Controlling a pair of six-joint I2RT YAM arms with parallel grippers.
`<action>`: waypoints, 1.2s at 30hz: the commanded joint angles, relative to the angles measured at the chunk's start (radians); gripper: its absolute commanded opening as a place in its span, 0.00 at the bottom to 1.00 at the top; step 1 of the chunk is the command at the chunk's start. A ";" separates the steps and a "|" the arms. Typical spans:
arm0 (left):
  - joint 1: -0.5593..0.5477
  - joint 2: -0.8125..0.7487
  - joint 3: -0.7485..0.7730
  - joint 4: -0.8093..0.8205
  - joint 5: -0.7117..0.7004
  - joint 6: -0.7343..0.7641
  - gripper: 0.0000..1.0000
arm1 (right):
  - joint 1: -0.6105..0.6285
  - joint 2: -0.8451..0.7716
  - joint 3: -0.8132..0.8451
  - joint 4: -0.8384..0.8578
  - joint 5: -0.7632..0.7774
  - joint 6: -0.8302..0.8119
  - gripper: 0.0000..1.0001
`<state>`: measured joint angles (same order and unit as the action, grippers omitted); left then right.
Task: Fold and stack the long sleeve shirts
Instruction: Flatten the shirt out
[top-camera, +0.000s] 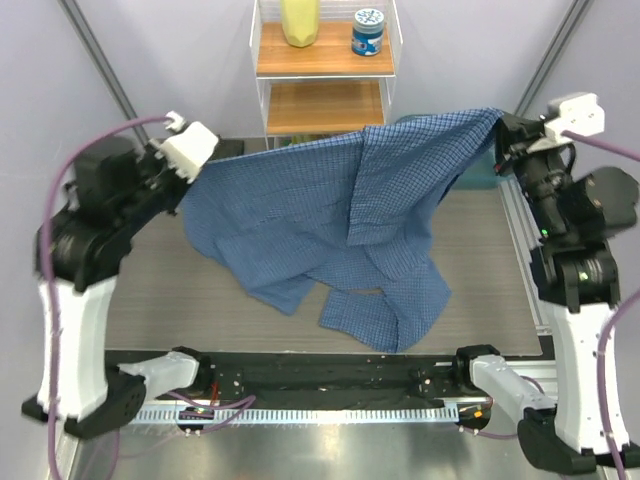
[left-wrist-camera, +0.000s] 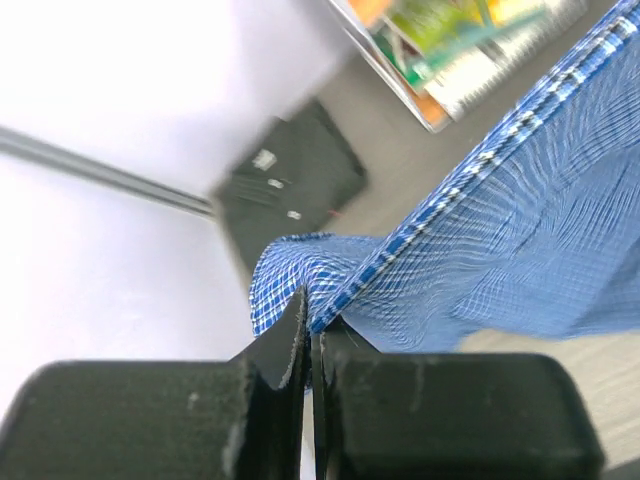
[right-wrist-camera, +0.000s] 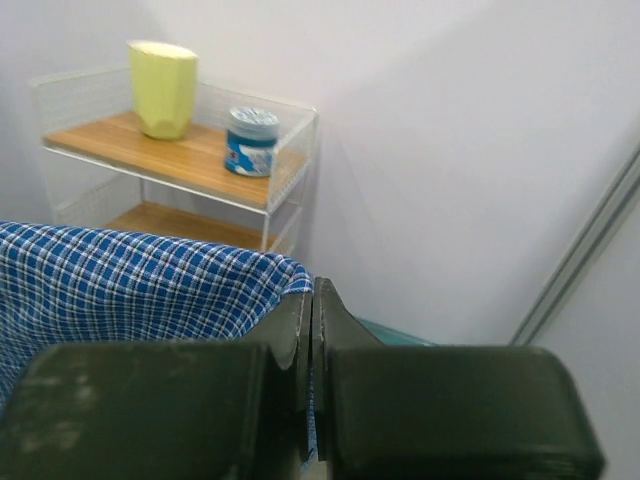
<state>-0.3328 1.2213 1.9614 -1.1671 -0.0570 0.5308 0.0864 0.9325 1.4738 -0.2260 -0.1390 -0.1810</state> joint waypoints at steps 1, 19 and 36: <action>0.040 -0.239 0.043 -0.062 -0.109 0.032 0.00 | -0.005 -0.179 0.132 0.051 0.012 0.025 0.01; 0.132 -0.382 -0.129 0.197 -0.057 0.143 0.00 | -0.174 -0.158 0.305 -0.109 -0.108 -0.044 0.01; 0.146 0.106 -0.955 0.920 0.169 0.209 0.00 | -0.160 0.216 -0.606 0.416 -0.294 -0.195 0.01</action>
<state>-0.2043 1.1664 1.0096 -0.5125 0.0830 0.7261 -0.0814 1.0321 0.8783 -0.1234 -0.4332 -0.2913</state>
